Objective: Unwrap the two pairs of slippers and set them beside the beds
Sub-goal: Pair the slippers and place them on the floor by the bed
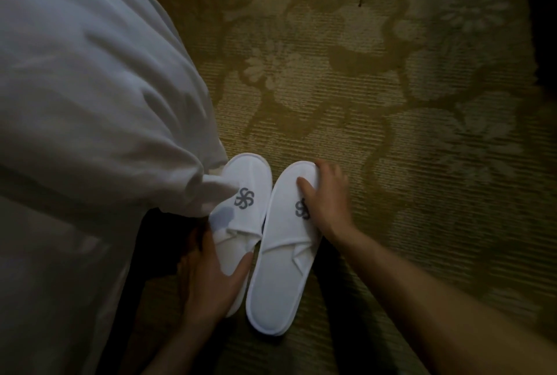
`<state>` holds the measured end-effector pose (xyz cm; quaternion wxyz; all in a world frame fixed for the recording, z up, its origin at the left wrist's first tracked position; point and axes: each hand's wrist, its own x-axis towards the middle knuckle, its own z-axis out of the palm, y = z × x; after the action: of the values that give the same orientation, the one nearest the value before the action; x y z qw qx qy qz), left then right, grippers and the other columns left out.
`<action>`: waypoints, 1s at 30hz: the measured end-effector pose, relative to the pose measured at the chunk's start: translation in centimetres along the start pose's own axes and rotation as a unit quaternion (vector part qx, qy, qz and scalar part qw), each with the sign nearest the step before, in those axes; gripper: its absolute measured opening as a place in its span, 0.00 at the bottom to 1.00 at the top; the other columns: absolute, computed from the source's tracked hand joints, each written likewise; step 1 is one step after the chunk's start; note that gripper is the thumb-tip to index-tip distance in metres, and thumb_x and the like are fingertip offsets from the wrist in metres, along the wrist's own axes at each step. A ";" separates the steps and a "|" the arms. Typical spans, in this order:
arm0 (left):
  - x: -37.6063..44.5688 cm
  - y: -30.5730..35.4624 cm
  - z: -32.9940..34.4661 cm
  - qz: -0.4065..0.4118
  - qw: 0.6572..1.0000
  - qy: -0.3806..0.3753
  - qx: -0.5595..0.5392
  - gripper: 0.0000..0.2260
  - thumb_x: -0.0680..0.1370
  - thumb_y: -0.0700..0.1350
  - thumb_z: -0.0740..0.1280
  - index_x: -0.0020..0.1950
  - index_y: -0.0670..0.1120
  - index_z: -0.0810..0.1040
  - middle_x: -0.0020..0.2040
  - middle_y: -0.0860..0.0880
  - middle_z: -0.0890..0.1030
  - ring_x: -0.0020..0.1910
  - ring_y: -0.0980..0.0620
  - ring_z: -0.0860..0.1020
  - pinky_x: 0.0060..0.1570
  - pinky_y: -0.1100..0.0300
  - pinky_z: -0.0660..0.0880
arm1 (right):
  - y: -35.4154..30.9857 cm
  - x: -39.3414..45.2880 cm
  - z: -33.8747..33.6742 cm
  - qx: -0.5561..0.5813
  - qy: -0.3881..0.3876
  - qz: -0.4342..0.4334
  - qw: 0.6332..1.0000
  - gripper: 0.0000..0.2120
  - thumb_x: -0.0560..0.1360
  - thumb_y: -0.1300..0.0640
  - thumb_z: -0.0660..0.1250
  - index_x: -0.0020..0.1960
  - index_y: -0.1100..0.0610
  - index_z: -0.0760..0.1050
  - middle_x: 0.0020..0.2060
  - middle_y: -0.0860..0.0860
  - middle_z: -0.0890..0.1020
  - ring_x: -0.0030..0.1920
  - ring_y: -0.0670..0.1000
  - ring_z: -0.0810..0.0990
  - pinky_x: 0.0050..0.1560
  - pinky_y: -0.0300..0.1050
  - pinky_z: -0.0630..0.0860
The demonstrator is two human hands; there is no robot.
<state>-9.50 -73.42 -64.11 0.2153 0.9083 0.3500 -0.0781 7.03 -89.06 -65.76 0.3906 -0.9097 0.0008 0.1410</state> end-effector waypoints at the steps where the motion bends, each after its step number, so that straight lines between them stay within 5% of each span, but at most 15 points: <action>1: 0.1 0.1 -0.1 0.014 1.000 0.000 -0.017 0.44 0.70 0.66 0.66 0.78 0.56 0.48 0.77 0.47 0.57 0.75 0.43 0.60 0.72 0.47 0.60 | 0.0 0.0 0.0 -0.036 0.000 -0.007 0.999 0.23 0.77 0.48 0.65 0.69 0.55 0.69 0.64 0.56 0.72 0.65 0.57 0.68 0.65 0.51 0.66; 6: 0.5 1.3 -0.3 0.117 0.993 0.017 -0.019 0.36 0.73 0.61 0.66 0.78 0.53 0.57 0.76 0.48 0.62 0.74 0.49 0.61 0.70 0.57 0.58 | 0.7 -0.7 -1.0 -0.106 0.014 -0.048 0.993 0.23 0.74 0.41 0.67 0.61 0.54 0.71 0.61 0.55 0.70 0.61 0.57 0.68 0.61 0.51 0.69; 10: 1.4 2.9 -0.4 0.228 0.973 0.010 0.042 0.31 0.77 0.54 0.64 0.78 0.48 0.60 0.77 0.48 0.64 0.75 0.50 0.60 0.74 0.57 0.58 | 2.4 -2.6 -2.7 -0.099 -0.033 -0.092 0.990 0.36 0.68 0.35 0.69 0.69 0.52 0.65 0.62 0.54 0.69 0.62 0.55 0.69 0.59 0.52 0.73; 17: 3.6 5.2 -0.1 0.177 0.973 -0.058 0.138 0.34 0.78 0.60 0.58 0.80 0.53 0.48 0.81 0.48 0.48 0.78 0.45 0.52 0.75 0.48 0.55 | 4.4 -4.6 -3.0 -0.267 -0.158 -0.191 0.931 0.57 0.60 0.23 0.64 0.79 0.51 0.49 0.76 0.57 0.54 0.73 0.59 0.57 0.70 0.54 0.62; 30: 4.6 5.3 -0.6 0.175 0.961 -0.097 0.190 0.31 0.79 0.59 0.55 0.79 0.56 0.46 0.80 0.52 0.43 0.78 0.42 0.53 0.74 0.43 0.59 | 3.2 -4.7 -3.0 -0.311 -0.175 -0.207 0.911 0.56 0.64 0.25 0.64 0.79 0.55 0.47 0.77 0.60 0.51 0.71 0.62 0.58 0.70 0.56 0.62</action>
<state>-2.52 -73.91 -63.09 0.0818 0.9677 0.1420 -0.1917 2.93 -93.89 -64.86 0.1018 -0.9257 -0.2997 0.2072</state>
